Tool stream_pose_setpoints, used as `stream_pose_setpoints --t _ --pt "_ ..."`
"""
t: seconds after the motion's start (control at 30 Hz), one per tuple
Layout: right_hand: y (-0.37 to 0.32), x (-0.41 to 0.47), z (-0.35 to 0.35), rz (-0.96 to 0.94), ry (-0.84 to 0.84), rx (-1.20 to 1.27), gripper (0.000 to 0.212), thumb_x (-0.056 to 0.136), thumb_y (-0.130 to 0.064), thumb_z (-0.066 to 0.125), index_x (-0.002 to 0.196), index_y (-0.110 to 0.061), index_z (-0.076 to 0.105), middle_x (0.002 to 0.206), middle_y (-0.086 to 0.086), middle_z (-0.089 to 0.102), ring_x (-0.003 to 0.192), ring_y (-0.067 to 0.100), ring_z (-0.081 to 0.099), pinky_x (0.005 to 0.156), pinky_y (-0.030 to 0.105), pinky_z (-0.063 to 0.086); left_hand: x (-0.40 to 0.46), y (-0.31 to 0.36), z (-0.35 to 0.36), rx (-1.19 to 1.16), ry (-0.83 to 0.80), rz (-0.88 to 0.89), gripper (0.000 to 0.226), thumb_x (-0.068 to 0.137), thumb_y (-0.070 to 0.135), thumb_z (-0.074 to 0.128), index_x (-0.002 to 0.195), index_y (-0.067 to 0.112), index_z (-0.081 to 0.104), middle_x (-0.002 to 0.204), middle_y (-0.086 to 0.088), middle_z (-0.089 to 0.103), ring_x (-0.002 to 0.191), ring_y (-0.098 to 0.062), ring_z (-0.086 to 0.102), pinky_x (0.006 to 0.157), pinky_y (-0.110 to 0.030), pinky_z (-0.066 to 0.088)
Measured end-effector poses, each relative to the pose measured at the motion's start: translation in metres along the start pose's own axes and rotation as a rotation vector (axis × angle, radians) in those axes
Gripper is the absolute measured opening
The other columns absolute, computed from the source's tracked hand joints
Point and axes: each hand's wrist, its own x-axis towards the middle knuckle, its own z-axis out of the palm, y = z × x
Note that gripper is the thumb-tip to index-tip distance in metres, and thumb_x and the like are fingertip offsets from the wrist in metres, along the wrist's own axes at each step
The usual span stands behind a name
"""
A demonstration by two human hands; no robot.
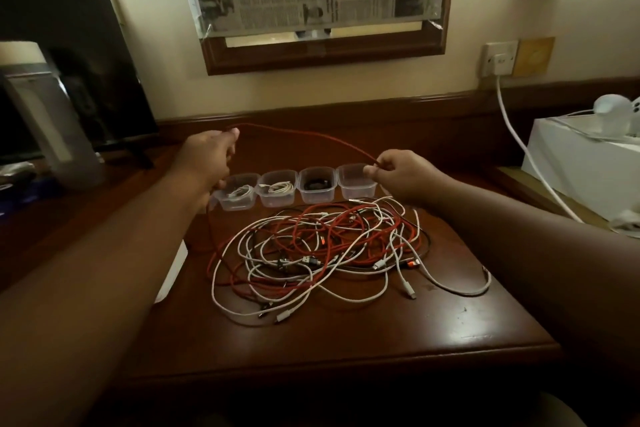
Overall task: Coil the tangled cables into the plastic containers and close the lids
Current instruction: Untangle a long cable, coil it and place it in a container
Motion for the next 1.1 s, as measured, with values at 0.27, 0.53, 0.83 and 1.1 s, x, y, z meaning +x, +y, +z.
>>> stream_pose_setpoints --t 0.27,0.53,0.83,1.1 --pt "-0.056 -0.032 0.020 -0.032 -0.448 0.407 0.031 0.088 -0.036 0.069 0.115 -0.024 0.060 0.100 0.005 0.061 0.070 0.011 0.052 0.058 0.024 0.043 -0.055 0.052 0.031 -0.668 -0.381 -0.149 0.031 0.102 0.024 0.036 0.082 0.013 0.056 0.057 0.004 0.030 0.043 -0.007 0.027 0.040 -0.020 0.020" --pt "-0.083 -0.053 0.041 -0.047 -0.411 0.479 0.025 0.103 -0.029 0.048 0.087 -0.013 0.060 0.063 -0.007 0.054 0.053 0.006 0.044 0.053 0.022 0.038 -0.079 0.072 0.044 -0.397 -0.389 0.087 0.030 0.105 0.025 0.044 0.104 0.009 0.069 0.087 -0.004 0.059 0.084 -0.015 0.060 0.078 -0.027 0.055" --pt "-0.078 -0.040 0.007 0.291 -0.178 0.884 0.043 0.103 -0.045 0.041 0.071 -0.017 0.047 0.057 -0.001 0.042 0.050 0.014 0.044 0.052 0.027 0.042 -0.131 0.007 0.047 -0.117 -0.243 0.409 0.011 0.094 0.017 0.064 0.101 0.013 0.072 0.092 0.000 0.074 0.089 -0.011 0.071 0.077 -0.024 0.057" --pt "-0.088 -0.031 -0.013 0.166 0.045 1.076 0.043 0.103 -0.049 0.037 0.072 -0.020 0.046 0.052 -0.008 0.036 0.043 0.009 0.031 0.047 0.026 0.027 -0.125 -0.042 0.096 0.028 -0.640 0.259 0.024 0.091 0.026 0.069 0.112 0.025 0.057 0.087 -0.004 0.070 0.080 -0.015 0.069 0.074 -0.029 0.055"
